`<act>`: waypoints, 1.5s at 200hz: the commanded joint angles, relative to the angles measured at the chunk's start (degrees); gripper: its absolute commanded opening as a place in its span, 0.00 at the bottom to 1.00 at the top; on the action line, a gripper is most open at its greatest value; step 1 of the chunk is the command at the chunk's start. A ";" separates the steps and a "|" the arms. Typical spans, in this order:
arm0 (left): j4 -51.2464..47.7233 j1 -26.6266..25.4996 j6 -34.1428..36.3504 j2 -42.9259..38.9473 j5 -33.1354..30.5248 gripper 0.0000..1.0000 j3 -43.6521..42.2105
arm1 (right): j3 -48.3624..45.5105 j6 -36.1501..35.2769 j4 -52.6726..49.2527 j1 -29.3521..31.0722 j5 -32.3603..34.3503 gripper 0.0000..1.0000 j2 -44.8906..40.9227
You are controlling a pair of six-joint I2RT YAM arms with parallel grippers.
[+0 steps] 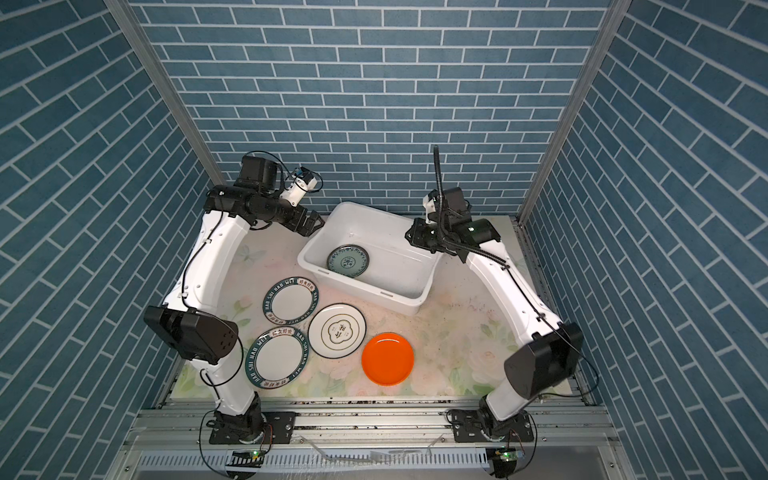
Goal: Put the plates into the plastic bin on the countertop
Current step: 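Raise the right gripper out of the bin and move toward the orange plate, then lower the right gripper onto the orange plate's rim farthest from the robot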
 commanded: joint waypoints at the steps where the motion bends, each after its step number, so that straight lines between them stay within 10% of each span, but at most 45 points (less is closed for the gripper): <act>1: -2.23 -1.48 0.94 0.81 1.40 0.98 0.87 | -8.07 3.11 2.61 -0.95 0.39 0.26 -7.93; 120: -3.99 -10.99 2.70 4.39 0.58 0.86 4.65 | -41.27 15.58 -0.31 -0.81 -8.59 0.30 -35.94; 300: -4.69 -14.90 4.36 2.21 1.57 0.99 5.44 | -58.18 18.16 4.08 6.40 -3.92 0.34 -36.57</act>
